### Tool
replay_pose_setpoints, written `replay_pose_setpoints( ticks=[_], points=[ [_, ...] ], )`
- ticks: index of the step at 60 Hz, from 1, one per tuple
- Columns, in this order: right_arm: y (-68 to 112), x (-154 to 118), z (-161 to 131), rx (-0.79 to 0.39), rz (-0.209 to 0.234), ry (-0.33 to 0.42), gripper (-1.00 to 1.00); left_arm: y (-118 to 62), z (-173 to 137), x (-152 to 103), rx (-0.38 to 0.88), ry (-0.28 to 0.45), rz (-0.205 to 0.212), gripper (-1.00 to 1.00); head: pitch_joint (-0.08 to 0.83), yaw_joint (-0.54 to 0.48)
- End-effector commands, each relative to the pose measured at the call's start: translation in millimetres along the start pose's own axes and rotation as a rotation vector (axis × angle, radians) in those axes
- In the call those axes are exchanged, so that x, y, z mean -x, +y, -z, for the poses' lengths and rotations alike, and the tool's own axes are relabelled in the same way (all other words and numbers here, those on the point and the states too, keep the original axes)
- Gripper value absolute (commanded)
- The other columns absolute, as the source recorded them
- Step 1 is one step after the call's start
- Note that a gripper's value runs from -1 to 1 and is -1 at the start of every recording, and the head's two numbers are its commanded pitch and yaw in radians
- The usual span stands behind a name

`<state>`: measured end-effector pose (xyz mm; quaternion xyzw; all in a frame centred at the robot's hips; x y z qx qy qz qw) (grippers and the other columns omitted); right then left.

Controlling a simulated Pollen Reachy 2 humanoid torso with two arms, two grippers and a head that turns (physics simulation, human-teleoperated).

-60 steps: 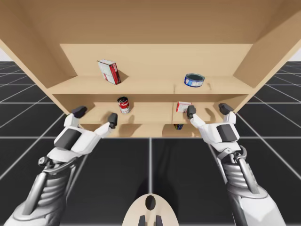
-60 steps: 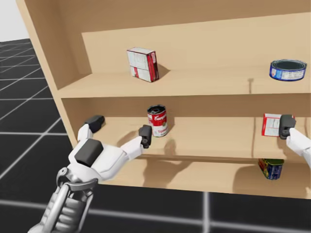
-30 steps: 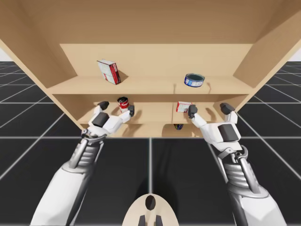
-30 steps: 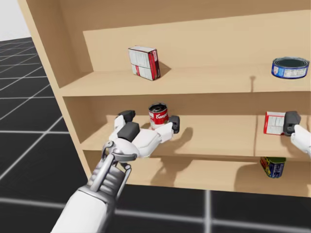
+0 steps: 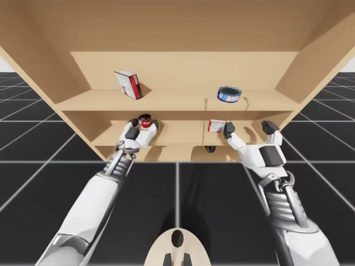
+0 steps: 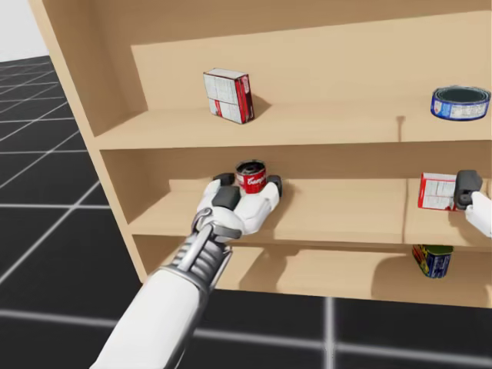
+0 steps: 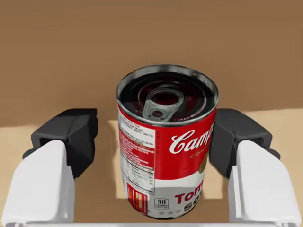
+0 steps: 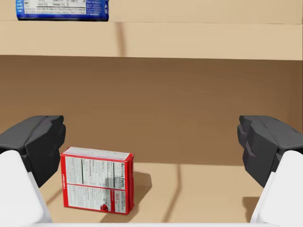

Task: Look through the shelves, find the red soup can, and take it.

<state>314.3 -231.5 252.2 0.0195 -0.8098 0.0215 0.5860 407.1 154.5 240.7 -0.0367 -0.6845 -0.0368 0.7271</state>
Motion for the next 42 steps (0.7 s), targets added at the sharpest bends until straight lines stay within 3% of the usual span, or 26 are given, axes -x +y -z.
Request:
replay_pose_setpoints(
  ticks=[1,11,18,27,42],
  points=[
    [-0.1,1,0,0.001,0.006,0.001,-1.00,-34.0,2,11,0.037,0.021,-0.072,0.92,0.397,0.23],
    [-0.4,1,0,0.001,0.007,0.000,-1.00,-36.3,-4,8,0.042,0.002,-0.064,1.00,0.399,0.23],
    [-0.4,1,0,0.002,0.007,-0.001,-1.00,-34.4,-9,-6,0.061,-0.054,-0.068,1.00,0.398,0.23],
    [-0.4,1,0,0.004,0.010,-0.001,-1.00,-28.8,-27,-33,0.068,-0.151,-0.037,1.00,0.396,0.23],
    [0.0,0,0,0.007,0.011,-0.001,-1.00,-22.8,-63,-40,0.078,-0.181,0.018,1.00,0.391,0.23]
  ],
)
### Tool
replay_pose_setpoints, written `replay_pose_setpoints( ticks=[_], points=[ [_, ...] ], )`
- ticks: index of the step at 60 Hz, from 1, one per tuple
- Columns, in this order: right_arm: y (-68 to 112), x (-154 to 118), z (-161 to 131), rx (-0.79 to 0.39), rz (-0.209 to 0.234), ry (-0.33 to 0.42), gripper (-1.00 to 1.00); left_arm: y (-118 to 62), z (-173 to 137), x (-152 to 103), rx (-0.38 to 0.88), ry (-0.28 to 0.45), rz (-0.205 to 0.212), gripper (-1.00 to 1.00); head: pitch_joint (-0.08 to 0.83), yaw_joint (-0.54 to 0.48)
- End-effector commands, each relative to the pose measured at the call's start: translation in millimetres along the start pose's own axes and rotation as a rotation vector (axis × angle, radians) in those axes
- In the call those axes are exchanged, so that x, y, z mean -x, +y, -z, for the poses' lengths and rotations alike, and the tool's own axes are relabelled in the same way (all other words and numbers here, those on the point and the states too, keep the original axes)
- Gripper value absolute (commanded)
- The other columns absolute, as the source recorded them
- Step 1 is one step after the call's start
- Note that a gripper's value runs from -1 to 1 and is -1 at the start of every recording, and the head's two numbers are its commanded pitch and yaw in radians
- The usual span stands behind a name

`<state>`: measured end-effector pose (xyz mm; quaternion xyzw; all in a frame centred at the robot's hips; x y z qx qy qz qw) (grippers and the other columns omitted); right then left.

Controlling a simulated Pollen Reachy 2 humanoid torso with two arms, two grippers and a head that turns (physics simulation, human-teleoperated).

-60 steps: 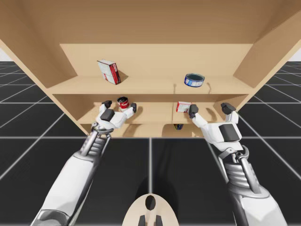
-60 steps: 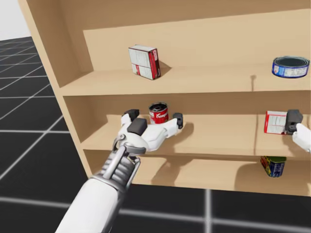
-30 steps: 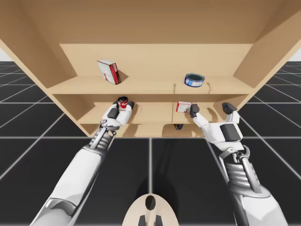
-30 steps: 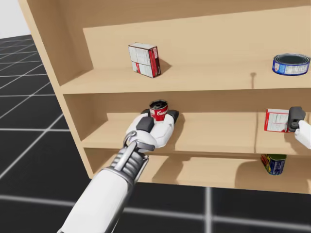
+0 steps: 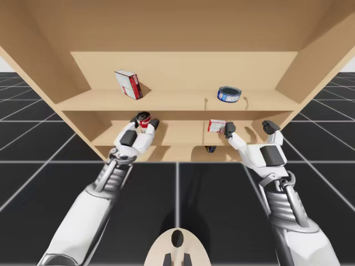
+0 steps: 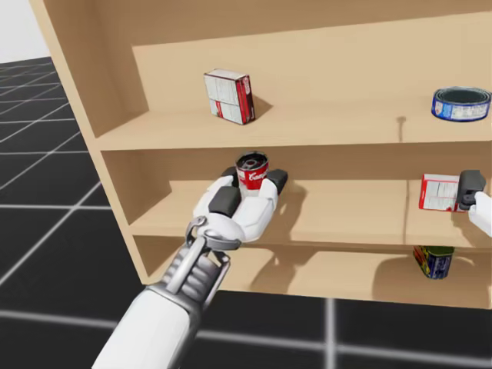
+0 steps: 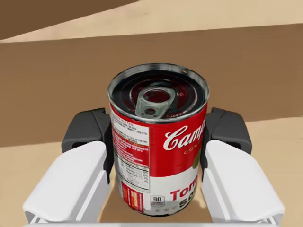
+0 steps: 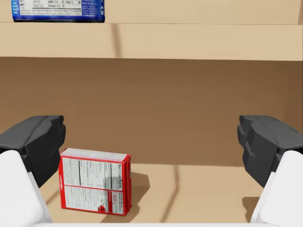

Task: Look through the shelves, find the red soup can, and take it.

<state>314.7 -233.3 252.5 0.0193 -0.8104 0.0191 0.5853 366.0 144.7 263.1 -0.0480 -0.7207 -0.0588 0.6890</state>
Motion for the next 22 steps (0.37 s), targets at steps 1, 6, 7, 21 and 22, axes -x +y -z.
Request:
replay_pose_setpoints(
  ticks=[1,6,7,21,22],
  points=[
    [1.8,0,0,0.002,0.009,0.001,-1.00,-8.8,-21,-23,0.031,-0.077,-0.003,1.00,0.391,0.23],
    [2.1,0,0,0.003,0.008,0.004,-1.00,-4.8,-32,-23,0.026,-0.070,0.009,1.00,0.391,0.23],
    [2.2,0,-1,0.003,0.008,0.005,-1.00,-2.3,-37,-23,0.026,-0.071,0.010,1.00,0.391,0.23],
    [-0.3,-5,-7,-0.072,0.038,0.012,-1.00,22.9,-95,-23,0.028,-0.062,0.064,1.00,0.394,0.23],
    [-0.5,-5,-7,-0.075,0.039,0.012,-1.00,24.0,-98,-23,0.030,-0.061,0.065,1.00,0.394,0.23]
  ],
)
